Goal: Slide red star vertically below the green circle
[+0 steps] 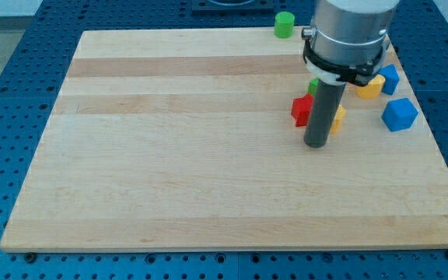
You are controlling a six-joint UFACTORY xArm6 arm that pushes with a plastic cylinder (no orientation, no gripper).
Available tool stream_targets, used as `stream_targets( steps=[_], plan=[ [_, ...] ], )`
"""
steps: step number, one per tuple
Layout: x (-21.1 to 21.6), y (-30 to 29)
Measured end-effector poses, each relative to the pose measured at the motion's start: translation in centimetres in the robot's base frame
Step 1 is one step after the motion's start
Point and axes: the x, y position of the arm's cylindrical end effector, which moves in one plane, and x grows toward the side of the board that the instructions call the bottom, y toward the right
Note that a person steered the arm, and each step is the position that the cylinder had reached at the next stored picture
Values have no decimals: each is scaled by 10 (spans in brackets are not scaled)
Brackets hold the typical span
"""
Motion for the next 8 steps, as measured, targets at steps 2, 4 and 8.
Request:
stream_targets(
  steps=[2, 4, 8],
  plan=[
    [-18, 0],
    [-58, 0],
    [-96, 0]
  ],
)
